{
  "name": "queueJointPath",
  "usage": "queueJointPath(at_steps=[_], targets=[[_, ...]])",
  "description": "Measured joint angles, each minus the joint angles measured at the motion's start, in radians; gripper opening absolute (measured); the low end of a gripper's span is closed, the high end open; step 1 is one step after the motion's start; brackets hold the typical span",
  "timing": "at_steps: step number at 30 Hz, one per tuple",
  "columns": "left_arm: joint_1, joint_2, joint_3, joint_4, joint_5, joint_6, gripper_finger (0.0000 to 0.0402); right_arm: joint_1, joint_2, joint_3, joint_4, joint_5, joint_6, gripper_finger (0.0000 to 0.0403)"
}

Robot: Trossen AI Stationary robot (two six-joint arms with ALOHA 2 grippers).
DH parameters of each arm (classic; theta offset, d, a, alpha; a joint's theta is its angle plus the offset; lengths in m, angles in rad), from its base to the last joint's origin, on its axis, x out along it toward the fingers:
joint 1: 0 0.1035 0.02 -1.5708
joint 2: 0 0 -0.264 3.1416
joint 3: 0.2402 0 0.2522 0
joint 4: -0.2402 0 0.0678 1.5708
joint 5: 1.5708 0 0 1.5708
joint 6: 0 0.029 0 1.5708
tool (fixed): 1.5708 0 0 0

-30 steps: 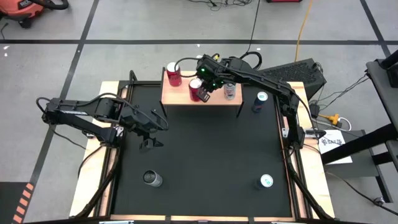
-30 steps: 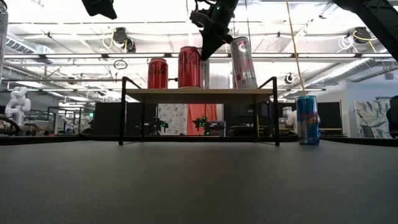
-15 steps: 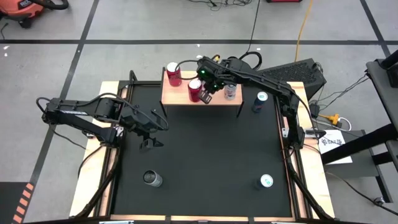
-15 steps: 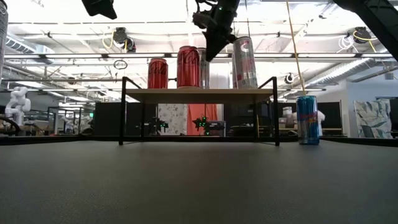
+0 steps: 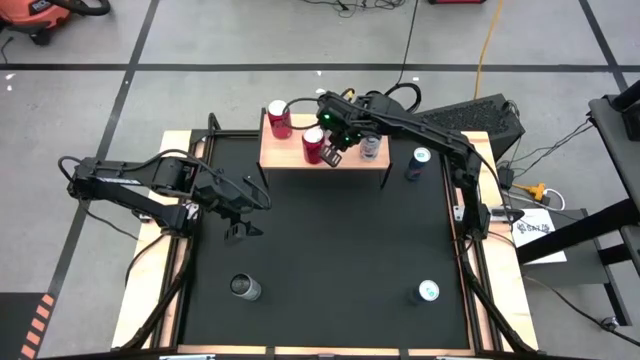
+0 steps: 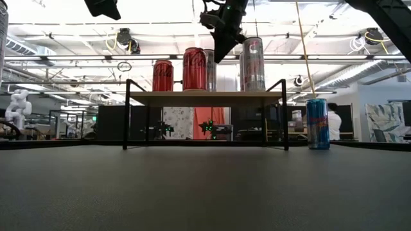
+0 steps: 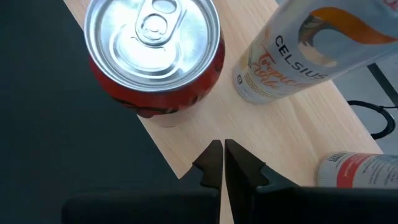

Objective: Place canned beverage on shelf
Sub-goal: Put the red soda can on the shelf aligned with the other red soda can

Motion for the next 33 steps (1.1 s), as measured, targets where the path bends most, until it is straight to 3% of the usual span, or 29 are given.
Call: queueJointPath(at_steps=[22,27,33], targets=[[0.0,0.0,0.0,0.0,0.0,0.0,0.0354,0.002,-0.074,0.0,-0.021,0.048,-0.001,0.0],[0.0,0.0,0.0,0.0,0.0,0.0,0.0354,0.029,-0.091,0.0,0.029,-0.054,-0.04,0.0],[0.0,0.0,0.0,0.0,0.0,-0.002,0.0354,0.052,-0.075,0.0,0.052,-0.06,-0.064,0.0]])
